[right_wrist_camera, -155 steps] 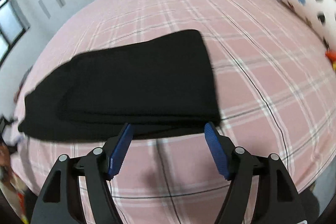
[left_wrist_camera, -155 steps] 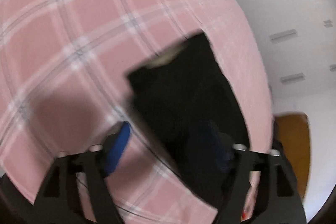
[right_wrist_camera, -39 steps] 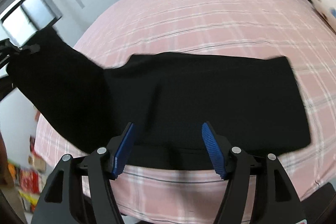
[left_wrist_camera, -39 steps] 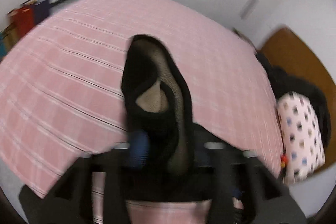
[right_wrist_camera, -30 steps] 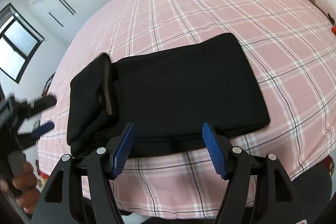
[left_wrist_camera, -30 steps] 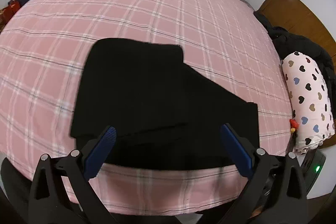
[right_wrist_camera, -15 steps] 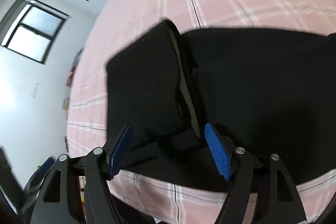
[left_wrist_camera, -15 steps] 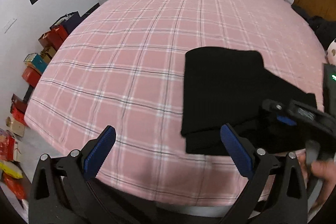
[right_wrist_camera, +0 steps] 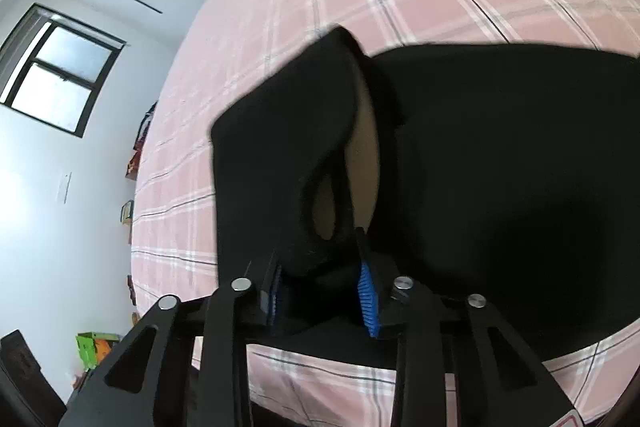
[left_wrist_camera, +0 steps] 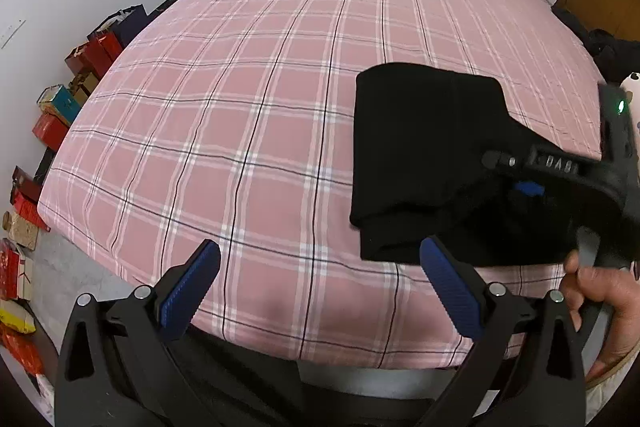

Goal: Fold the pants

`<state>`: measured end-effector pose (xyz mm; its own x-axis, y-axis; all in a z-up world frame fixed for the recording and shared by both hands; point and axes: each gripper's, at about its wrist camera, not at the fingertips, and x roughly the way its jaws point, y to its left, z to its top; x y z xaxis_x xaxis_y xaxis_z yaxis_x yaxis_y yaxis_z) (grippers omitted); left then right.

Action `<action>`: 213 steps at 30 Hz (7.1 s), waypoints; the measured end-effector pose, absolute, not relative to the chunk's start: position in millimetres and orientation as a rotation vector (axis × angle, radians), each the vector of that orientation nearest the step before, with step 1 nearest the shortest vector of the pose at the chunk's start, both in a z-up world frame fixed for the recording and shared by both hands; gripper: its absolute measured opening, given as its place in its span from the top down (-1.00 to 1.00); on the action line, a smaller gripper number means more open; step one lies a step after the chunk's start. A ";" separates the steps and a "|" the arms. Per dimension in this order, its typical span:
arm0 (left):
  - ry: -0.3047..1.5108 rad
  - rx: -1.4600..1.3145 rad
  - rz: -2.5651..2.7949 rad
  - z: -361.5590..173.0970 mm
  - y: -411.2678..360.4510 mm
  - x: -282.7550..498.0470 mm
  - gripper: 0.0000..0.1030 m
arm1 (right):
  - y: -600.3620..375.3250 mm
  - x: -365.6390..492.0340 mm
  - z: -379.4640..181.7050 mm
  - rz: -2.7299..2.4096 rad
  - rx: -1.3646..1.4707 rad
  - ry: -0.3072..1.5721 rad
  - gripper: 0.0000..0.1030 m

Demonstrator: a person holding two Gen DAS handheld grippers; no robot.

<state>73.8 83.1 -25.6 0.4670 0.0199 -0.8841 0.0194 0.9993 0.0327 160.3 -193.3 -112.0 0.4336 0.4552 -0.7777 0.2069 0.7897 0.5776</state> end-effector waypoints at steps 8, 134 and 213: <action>1.137 0.001 -0.006 -29.0 80.2 70.6 -0.90 | -178.3 168.9 -12.8 0.277 0.486 0.990 0.63; 1.054 -0.113 -0.099 25.2 104.5 65.3 -0.74 | -267.3 119.6 -95.9 0.060 0.763 1.164 0.34; 1.230 0.140 -0.159 -36.7 -7.1 91.8 -0.83 | -414.3 117.9 -56.4 -0.199 0.377 0.993 0.51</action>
<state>91.8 -7.1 -36.7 0.3258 -0.0454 -0.9444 0.1959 0.9804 0.0205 117.9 -414.3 -56.4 0.5351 0.0069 -0.8448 0.3323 0.9176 0.2180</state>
